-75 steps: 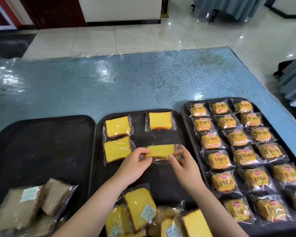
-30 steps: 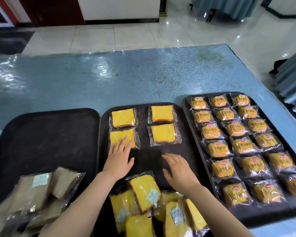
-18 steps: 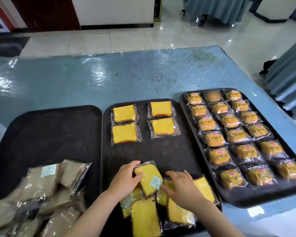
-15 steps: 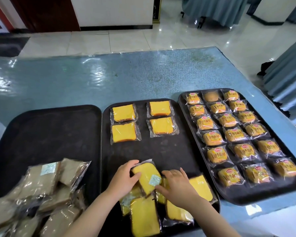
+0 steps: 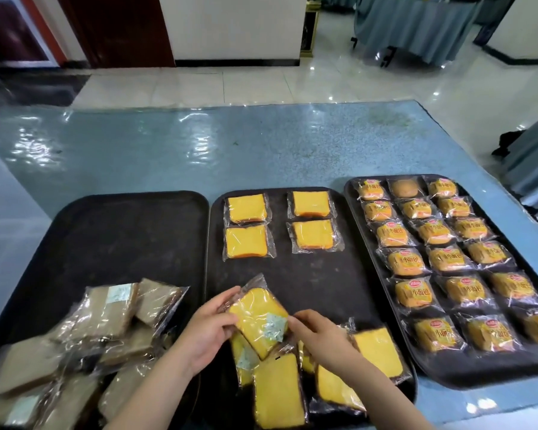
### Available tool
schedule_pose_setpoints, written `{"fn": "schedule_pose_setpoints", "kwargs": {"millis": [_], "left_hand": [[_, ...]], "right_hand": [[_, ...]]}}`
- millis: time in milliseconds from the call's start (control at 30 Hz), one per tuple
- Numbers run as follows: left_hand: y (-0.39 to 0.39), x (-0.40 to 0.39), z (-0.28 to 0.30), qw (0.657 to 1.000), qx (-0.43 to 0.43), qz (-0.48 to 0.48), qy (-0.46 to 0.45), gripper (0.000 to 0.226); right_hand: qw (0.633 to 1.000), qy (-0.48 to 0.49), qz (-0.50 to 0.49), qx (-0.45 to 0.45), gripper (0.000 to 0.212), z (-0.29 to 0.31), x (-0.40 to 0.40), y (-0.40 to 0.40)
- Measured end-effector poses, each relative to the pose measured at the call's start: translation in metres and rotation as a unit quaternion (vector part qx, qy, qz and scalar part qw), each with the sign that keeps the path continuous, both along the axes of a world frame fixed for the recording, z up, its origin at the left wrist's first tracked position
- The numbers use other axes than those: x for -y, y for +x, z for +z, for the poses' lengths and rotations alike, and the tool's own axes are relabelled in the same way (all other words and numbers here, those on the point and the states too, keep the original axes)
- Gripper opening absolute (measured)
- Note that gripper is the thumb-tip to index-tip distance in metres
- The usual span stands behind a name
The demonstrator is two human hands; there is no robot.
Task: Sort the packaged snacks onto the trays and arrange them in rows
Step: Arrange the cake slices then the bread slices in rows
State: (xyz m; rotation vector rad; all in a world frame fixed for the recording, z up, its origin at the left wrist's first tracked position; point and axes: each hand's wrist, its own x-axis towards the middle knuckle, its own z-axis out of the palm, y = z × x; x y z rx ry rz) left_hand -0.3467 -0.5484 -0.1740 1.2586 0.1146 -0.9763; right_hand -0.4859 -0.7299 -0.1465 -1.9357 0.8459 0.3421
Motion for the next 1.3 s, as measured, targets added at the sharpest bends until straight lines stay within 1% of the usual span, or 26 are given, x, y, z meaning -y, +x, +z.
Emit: {"fn": "schedule_pose_setpoints", "kwargs": {"millis": [33,100,167,233,333,400,500,533,567,667,733,800,933,967,1033,1133,1200,1300], "left_hand": [[0.0,-0.001,0.001,1.0,0.001,0.002,-0.014,0.055],[-0.001,-0.001,0.003,0.999,0.019,-0.001,-0.028,0.055],[0.0,0.0,0.006,0.998,0.066,-0.018,-0.015,0.054],[0.004,0.0,0.008,0.987,0.147,-0.04,0.04,0.054],[0.011,0.0,0.011,0.949,0.268,-0.064,0.153,0.053],[0.015,0.002,0.012,0.928,0.322,-0.061,0.179,0.052],[0.017,0.002,0.015,0.905,0.363,-0.061,0.215,0.04],[0.017,0.003,0.016,0.901,0.365,-0.062,0.228,0.035],[0.017,0.002,0.017,0.904,0.355,-0.059,0.231,0.033],[0.016,0.002,0.016,0.941,0.271,-0.046,0.199,0.035],[0.018,0.001,0.011,0.955,0.221,-0.05,0.189,0.037],[0.022,-0.001,0.005,0.96,0.197,-0.064,0.191,0.035],[0.022,0.0,-0.005,0.951,0.207,-0.105,0.206,0.036],[0.021,-0.001,-0.007,0.944,0.216,-0.127,0.216,0.041],[0.02,-0.004,-0.01,0.912,0.251,-0.189,0.263,0.057],[0.021,0.001,-0.014,0.837,0.346,-0.265,0.332,0.071],[0.022,0.01,-0.014,0.802,0.374,-0.29,0.365,0.076],[0.023,0.019,-0.017,0.773,0.393,-0.29,0.405,0.078]], "right_hand": [[0.997,0.068,-0.019,0.002,0.032,0.005,-0.003,0.002],[0.979,0.192,-0.067,0.018,0.03,0.014,-0.007,0.007],[0.964,0.242,-0.103,0.029,0.03,0.017,-0.008,0.012],[0.958,0.249,-0.135,0.05,0.025,0.016,-0.006,0.017],[0.962,0.206,-0.147,0.099,0.018,0.014,-0.003,0.023],[0.971,0.148,-0.133,0.132,0.018,0.012,-0.002,0.027],[0.979,0.047,-0.099,0.173,0.016,0.007,0.002,0.031],[0.978,0.023,-0.089,0.189,0.017,0.005,0.002,0.032],[0.975,0.003,-0.081,0.207,0.017,0.003,0.002,0.032],[0.959,-0.086,-0.033,0.267,0.019,-0.008,-0.001,0.037],[0.949,-0.125,0.013,0.288,0.022,-0.021,-0.004,0.042],[0.946,-0.144,0.057,0.284,0.024,-0.036,-0.004,0.046],[0.947,-0.17,0.139,0.234,0.027,-0.057,0.002,0.053],[0.948,-0.173,0.159,0.217,0.029,-0.059,0.003,0.055],[0.947,-0.178,0.195,0.184,0.034,-0.061,0.004,0.059],[0.942,-0.204,0.231,0.133,0.043,-0.062,0.007,0.068],[0.935,-0.226,0.247,0.115,0.047,-0.062,0.007,0.074],[0.934,-0.208,0.27,0.109,0.049,-0.059,0.006,0.082]]}}
